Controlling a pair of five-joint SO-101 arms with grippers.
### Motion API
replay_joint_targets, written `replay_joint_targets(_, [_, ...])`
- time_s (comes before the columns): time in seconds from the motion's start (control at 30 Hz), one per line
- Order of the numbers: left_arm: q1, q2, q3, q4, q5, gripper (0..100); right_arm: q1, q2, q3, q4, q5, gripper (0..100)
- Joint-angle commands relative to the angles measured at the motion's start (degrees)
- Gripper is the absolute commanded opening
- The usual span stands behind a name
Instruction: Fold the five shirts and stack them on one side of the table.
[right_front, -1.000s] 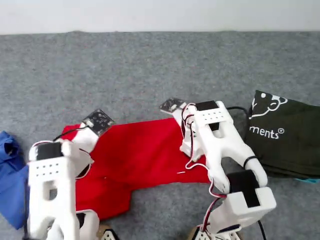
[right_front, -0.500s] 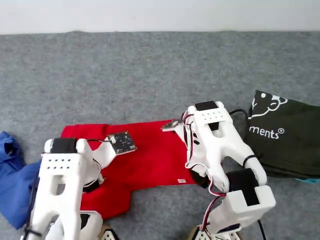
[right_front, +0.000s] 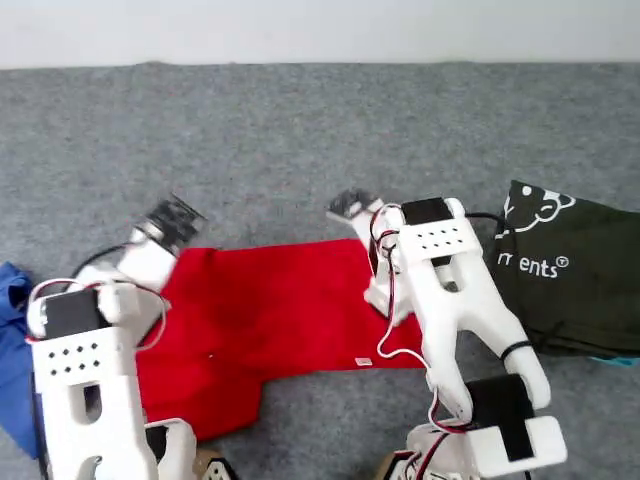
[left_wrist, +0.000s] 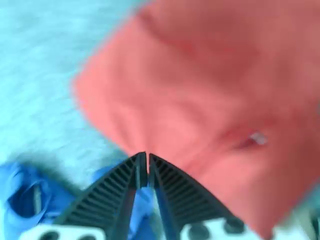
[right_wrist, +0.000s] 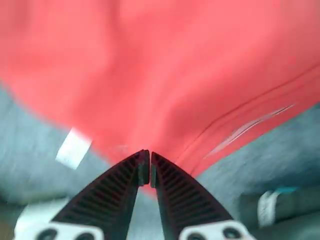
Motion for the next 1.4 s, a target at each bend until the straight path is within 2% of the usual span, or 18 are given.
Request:
replay_joint_targets(0.0, [-0.70, 1.05, -1.63, -8.09, 6.77, 2, 0.57, -2.24, -0.79, -9.89, -3.60, 1.0])
replay_joint_targets(0.13, [0.53, 8.79, -3.74, -12.66, 9.32, 2, 0.66, 1.19, -0.79, -20.00, -6.51, 1.2])
replay_joint_targets(0.33, [2.02, 24.62, -13.41, -13.10, 12.13, 2, 1.71, 7.78, -0.79, -31.43, -6.86, 1.1])
replay_joint_targets(0.63, [1.93, 47.74, -24.57, -12.66, 12.31, 2, 5.85, 16.31, -0.88, -39.69, -6.59, 1.0])
replay_joint_targets(0.83, [-0.09, 56.97, -30.37, -10.55, 15.30, 2, 11.21, 20.88, -5.98, -36.26, -6.59, 1.0])
replay_joint_targets(1.0, [-2.64, 57.67, -31.78, -10.55, 16.44, 2, 12.18, 23.16, -12.13, -29.67, -6.59, 1.0])
replay_joint_targets(1.13, [-2.81, 55.21, -31.60, -10.46, 16.62, 2, 10.86, 23.08, -15.56, -25.27, -6.59, 1.0])
replay_joint_targets(1.37, [-1.49, 42.99, -31.52, -4.31, 16.62, 1, 6.99, 20.35, -23.03, -12.97, -6.95, 1.0])
